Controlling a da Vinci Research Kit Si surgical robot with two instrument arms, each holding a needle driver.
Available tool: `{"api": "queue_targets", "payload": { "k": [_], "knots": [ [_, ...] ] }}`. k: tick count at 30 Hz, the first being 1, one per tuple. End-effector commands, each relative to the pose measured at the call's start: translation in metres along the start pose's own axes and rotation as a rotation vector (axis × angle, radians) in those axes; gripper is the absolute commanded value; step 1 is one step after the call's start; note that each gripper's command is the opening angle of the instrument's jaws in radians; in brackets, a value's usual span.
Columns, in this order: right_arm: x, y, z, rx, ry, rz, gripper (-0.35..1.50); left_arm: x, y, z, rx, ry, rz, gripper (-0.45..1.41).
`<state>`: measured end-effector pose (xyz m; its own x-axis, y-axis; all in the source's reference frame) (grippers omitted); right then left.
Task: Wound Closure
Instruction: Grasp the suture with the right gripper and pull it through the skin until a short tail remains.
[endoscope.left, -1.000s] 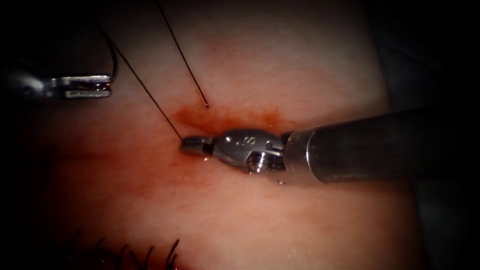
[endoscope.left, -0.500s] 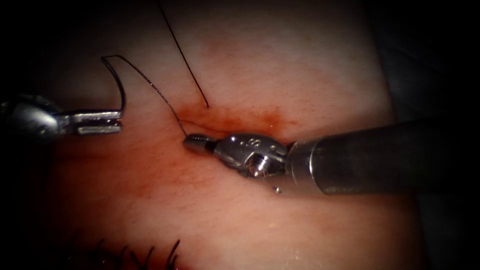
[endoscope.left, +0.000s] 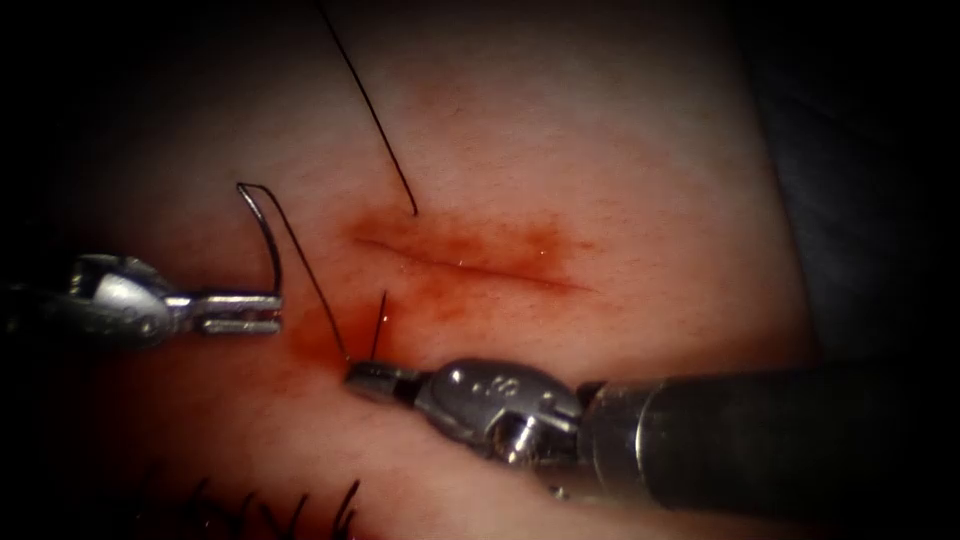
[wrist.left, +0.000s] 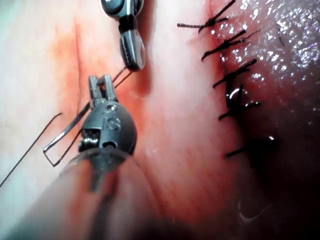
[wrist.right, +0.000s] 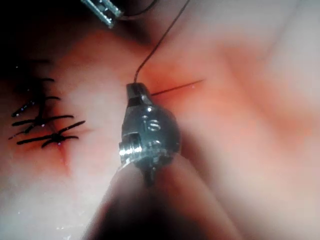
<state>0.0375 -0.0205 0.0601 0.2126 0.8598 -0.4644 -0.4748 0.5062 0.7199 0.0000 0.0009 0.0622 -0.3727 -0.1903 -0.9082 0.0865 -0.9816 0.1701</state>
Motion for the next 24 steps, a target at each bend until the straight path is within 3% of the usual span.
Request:
{"api": "queue_targets", "payload": {
  "k": [1, 7, 8, 9, 10, 12, 16, 24],
  "knots": [
    [-0.0005, -0.0018, 0.0005, 0.016, -0.002, -0.049, -0.35, 0.0000, 0.0002, 0.0004, 0.003, -0.007, 0.001, -0.45],
    [-0.0002, -0.0015, 0.0007, 0.012, 0.035, -0.166, -0.33, 0.0005, 0.0001, -0.0003, 0.008, -0.029, -0.002, -0.45],
    [-0.0001, -0.0010, 0.0009, 0.008, 0.052, -0.222, 0.24, 0.0005, 0.0000, -0.0005, 0.011, -0.039, -0.003, -0.45],
    [0.0001, -0.0007, 0.0010, 0.005, 0.062, -0.248, 0.49, 0.0004, -0.0001, -0.0007, 0.014, -0.050, -0.011, -0.45],
    [0.0003, -0.0002, 0.0011, 0.000, 0.071, -0.268, 0.96, 0.0002, -0.0004, -0.0010, 0.017, -0.063, -0.008, -0.45],
    [0.0008, 0.0009, 0.0013, -0.013, 0.099, -0.304, 1.33, -0.0001, -0.0009, -0.0015, 0.017, -0.073, -0.014, -0.45],
    [0.0019, 0.0036, 0.0013, -0.031, 0.133, -0.392, 1.47, -0.0014, -0.0031, -0.0029, 0.077, -0.128, 0.003, -0.45],
    [0.0026, 0.0060, 0.0024, -0.056, 0.119, -0.453, 1.42, -0.0034, -0.0051, -0.0039, 0.121, -0.183, -0.002, -0.45]
  ]
}}
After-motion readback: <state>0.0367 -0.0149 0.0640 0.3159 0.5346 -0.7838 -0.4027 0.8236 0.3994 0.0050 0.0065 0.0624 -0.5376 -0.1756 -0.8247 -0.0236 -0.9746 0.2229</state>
